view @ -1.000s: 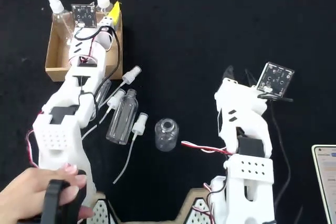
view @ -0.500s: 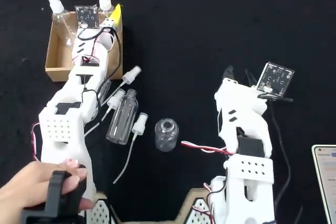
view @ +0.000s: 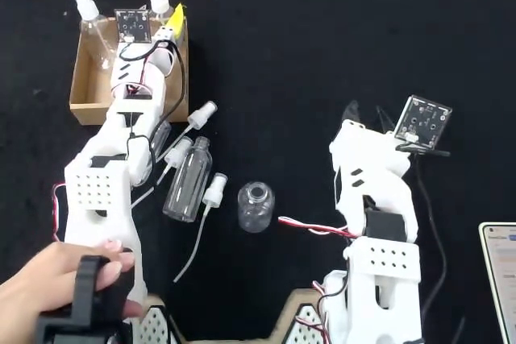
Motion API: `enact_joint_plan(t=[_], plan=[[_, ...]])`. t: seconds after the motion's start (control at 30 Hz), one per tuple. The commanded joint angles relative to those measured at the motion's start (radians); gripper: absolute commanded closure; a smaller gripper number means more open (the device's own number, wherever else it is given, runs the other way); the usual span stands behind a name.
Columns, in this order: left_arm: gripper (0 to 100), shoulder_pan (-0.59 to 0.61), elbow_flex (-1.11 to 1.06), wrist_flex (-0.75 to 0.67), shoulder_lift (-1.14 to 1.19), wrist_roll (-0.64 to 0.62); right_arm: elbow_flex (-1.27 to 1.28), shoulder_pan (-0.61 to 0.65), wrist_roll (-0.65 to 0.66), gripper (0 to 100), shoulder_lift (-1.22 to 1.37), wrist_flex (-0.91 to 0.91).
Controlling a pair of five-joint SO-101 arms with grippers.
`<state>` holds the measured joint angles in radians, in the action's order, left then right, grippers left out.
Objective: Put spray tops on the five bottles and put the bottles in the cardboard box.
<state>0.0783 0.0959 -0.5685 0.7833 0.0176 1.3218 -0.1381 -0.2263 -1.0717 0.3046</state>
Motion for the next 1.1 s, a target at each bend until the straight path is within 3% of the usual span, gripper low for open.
enact_joint_plan(t=[0.0,0.1,0.57,0.83,1.07], plan=[[71,0.013,0.048,-0.02,-0.015,0.003,-0.007,-0.012,-0.003,86.1,-0.018,-0.026],[64,0.01,0.048,-0.018,-0.006,0.003,-0.008,-0.012,-0.003,86.1,-0.018,-0.026],[63,0.018,0.028,-0.02,-0.061,0.002,-0.008,-0.012,-0.003,86.1,-0.018,-0.026],[64,0.018,-0.174,-0.018,-0.27,0.002,-0.008,-0.012,-0.003,86.1,-0.018,-0.026],[64,0.019,-0.489,-0.018,-0.545,0.003,-0.008,-0.014,-0.003,86.1,-0.018,-0.026]])
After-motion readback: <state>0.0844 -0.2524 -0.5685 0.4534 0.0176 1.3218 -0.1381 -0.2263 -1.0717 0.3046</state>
